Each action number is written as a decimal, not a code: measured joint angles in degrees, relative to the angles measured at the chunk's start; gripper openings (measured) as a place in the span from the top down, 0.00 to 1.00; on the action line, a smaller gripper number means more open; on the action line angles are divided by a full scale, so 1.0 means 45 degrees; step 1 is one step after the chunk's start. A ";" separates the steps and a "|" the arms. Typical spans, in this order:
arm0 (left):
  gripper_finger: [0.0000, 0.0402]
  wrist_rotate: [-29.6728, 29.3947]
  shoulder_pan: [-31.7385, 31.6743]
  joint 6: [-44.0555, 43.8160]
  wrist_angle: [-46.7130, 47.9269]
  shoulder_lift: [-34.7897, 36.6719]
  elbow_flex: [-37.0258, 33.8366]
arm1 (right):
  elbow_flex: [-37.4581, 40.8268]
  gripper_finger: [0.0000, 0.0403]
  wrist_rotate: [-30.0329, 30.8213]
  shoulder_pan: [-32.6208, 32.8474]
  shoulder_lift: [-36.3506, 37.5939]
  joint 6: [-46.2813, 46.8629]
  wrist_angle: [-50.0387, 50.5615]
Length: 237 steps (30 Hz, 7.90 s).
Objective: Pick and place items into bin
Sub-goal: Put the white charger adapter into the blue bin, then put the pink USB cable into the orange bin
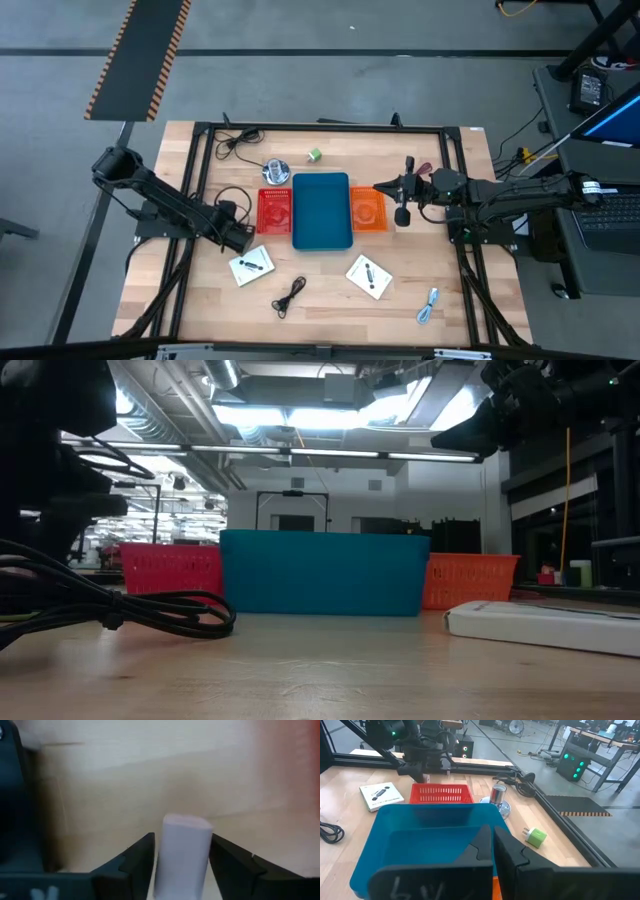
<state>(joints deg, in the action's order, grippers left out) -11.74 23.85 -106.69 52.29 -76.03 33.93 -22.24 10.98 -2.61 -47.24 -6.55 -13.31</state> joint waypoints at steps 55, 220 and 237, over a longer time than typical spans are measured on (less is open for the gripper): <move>0.72 -0.5243 -0.1916 1.6319 -0.5067 0.3351 0.2618 | 0.0000 1.00 -0.0033 0.0005 -0.0001 0.0897 -0.0023; 0.94 0.2845 -0.5840 2.6509 -1.0747 0.2851 0.1817 | -0.0005 1.00 -0.0112 0.1200 -0.3745 0.3581 -0.3416; 0.99 0.3466 -0.5739 2.6041 -1.4411 0.2759 -0.0097 | -0.1749 1.00 0.0697 0.1292 -0.2587 0.4423 0.0885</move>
<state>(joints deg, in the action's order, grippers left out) 3.86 -1.98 10.50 -12.56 -63.61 33.50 -30.11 14.12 3.20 -58.88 13.36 -9.32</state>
